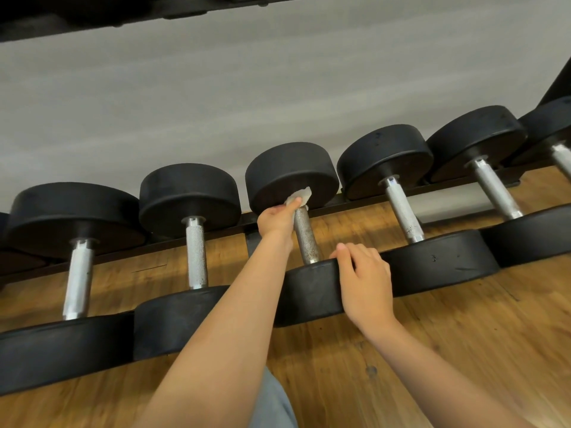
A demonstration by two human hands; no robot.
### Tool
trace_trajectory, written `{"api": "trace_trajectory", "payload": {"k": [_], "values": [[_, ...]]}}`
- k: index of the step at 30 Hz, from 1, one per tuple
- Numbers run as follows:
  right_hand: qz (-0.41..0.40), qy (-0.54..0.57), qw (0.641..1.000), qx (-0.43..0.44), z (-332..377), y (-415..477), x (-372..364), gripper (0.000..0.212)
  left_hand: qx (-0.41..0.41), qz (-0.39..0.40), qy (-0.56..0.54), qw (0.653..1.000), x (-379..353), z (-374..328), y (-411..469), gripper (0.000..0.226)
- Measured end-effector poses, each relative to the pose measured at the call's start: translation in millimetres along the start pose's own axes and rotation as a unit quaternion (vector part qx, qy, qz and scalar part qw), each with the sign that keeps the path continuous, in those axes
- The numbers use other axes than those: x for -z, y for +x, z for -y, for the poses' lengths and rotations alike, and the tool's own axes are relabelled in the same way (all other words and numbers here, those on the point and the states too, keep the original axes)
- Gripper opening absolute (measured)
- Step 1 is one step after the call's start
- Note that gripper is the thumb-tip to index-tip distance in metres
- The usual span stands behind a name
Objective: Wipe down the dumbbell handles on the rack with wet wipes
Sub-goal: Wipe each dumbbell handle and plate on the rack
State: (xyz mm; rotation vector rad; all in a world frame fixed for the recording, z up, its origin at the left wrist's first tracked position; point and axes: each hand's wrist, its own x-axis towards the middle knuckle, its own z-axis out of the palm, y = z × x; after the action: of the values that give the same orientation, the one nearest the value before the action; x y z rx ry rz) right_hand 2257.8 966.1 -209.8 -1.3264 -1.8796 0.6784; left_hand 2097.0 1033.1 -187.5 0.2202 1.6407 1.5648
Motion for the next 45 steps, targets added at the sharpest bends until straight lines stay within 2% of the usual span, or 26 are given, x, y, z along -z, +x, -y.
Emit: {"api": "trace_trajectory", "payload": {"k": [2, 5, 7, 11, 15, 19, 21, 25, 28, 30, 33, 36, 39, 43, 45], "values": [[0.0, 0.003, 1.0, -0.004, -1, -1, 0, 0.052, 0.012, 0.015, -0.004, 1.0, 0, 2, 2, 0.033], [0.007, -0.006, 1.0, -0.007, -1, -1, 0, 0.044, -0.062, -0.068, 0.045, 0.995, 2, 7, 4, 0.02], [0.005, -0.01, 1.0, -0.004, -1, -1, 0, 0.039, -0.104, -0.086, 0.075, 0.988, 6, 6, 2, 0.016], [0.002, -0.006, 1.0, -0.002, 0, -1, -1, 0.046, -0.071, -0.028, 0.129, 0.989, 13, 1, 3, 0.025], [-0.002, -0.013, 1.0, 0.001, 0, 0, -1, 0.054, -0.119, -0.037, 0.187, 0.974, 18, 0, 4, 0.021], [-0.006, -0.013, 1.0, 0.001, 1, 0, -1, 0.061, -0.112, 0.004, 0.209, 0.971, 17, 5, 3, 0.028], [-0.005, -0.012, 1.0, 0.0, 0, -1, -1, 0.065, -0.13, -0.002, 0.219, 0.967, 16, 8, 2, 0.026], [0.0, -0.01, 1.0, -0.009, 0, 0, -1, 0.047, -0.147, -0.014, 0.225, 0.963, 19, 8, 1, 0.02], [0.001, -0.01, 1.0, -0.01, 1, 0, 0, 0.038, -0.094, 0.017, 0.204, 0.974, 21, 9, 0, 0.03], [0.0, -0.01, 1.0, -0.01, 1, -1, 0, 0.036, -0.092, 0.021, 0.201, 0.975, 21, 10, -2, 0.031], [-0.004, -0.006, 1.0, -0.011, 0, -1, -1, 0.039, -0.136, 0.017, 0.256, 0.957, 24, 5, -3, 0.024], [-0.005, -0.007, 1.0, -0.012, 1, -1, -1, 0.044, -0.122, 0.046, 0.315, 0.94, 31, 0, 0, 0.017], [-0.002, -0.007, 1.0, -0.014, 2, -2, 0, 0.04, -0.1, 0.057, 0.296, 0.948, 33, 5, -1, 0.023], [-0.003, -0.008, 1.0, -0.012, 2, -1, 0, 0.039, -0.125, 0.001, 0.22, 0.967, 20, 15, -6, 0.032], [-0.001, -0.009, 1.0, -0.011, 2, -1, 0, 0.039, -0.114, -0.002, 0.206, 0.972, 20, 15, -8, 0.033]]}}
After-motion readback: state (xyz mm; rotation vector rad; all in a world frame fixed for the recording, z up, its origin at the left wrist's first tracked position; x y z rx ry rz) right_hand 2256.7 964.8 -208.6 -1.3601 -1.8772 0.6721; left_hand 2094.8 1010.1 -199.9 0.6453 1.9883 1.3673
